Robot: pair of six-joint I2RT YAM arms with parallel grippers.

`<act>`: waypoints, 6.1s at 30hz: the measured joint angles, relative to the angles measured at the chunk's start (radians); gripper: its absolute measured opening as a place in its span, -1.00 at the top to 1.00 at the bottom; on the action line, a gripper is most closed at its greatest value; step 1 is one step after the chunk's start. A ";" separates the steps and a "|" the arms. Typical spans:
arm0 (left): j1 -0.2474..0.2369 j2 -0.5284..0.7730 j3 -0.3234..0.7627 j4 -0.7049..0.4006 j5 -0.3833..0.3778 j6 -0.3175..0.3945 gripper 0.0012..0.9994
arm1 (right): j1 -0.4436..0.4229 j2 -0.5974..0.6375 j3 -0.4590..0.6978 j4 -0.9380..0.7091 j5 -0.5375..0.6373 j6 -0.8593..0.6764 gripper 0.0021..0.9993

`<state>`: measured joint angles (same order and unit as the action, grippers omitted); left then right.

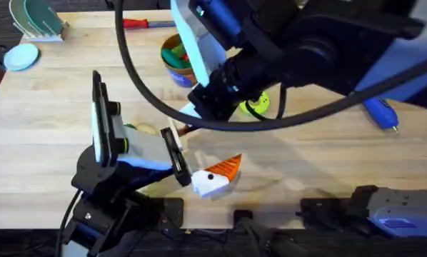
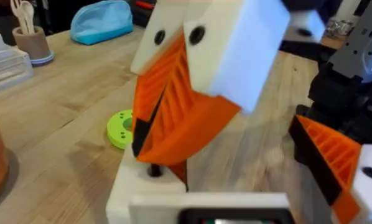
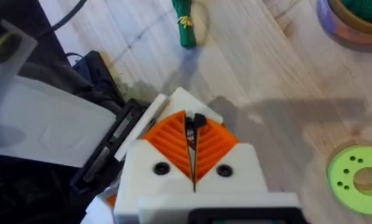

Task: Pick up the gripper from the table and insert it into the empty holder that is missing its gripper. Then pick up a screw, insert it into the mounting hole, and use the screwdriver to tighten it. Finally, clean up the table by picking up the vegetable and placing it into the bucket.

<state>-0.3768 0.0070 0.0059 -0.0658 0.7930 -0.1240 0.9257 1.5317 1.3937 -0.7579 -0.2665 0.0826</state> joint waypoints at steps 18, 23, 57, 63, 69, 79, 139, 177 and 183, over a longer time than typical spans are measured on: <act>0.000 0.003 0.000 0.001 -0.005 -0.005 -0.99 | 0.002 0.007 0.011 -0.003 -0.016 -0.001 0.15; 0.000 0.003 0.000 0.002 0.000 0.000 -0.99 | -0.015 0.002 0.017 -0.004 -0.007 -0.002 -0.81; 0.000 0.003 0.000 0.002 0.004 0.011 -0.98 | -0.382 -0.666 -0.011 -0.652 -0.034 -0.196 -0.98; 0.000 0.003 0.000 0.002 0.005 0.012 -0.09 | -0.382 -0.700 -0.119 -0.580 -0.104 -0.196 -0.98; 0.000 0.003 0.000 0.002 0.005 0.015 0.98 | -0.382 -0.694 -0.151 -0.511 -0.144 -0.196 -0.98; 0.000 0.003 0.000 0.002 0.005 0.015 0.98 | -0.384 -0.689 -0.153 -0.416 -0.029 -0.175 -0.98; 0.000 0.003 0.000 0.002 0.005 0.015 0.98 | -1.336 0.307 -0.153 0.077 0.216 -0.690 -0.97; 0.000 0.003 0.000 0.002 0.005 0.015 0.98 | -1.302 0.203 -0.148 0.021 0.205 -0.645 0.97; 0.000 0.003 0.000 0.002 0.005 0.015 0.98 | -1.287 -0.027 -0.147 -0.018 0.199 -0.556 0.97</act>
<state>-0.3771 0.0101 0.0059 -0.0639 0.7982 -0.1089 -0.3614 1.5043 1.2465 -0.7758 -0.0677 -0.4735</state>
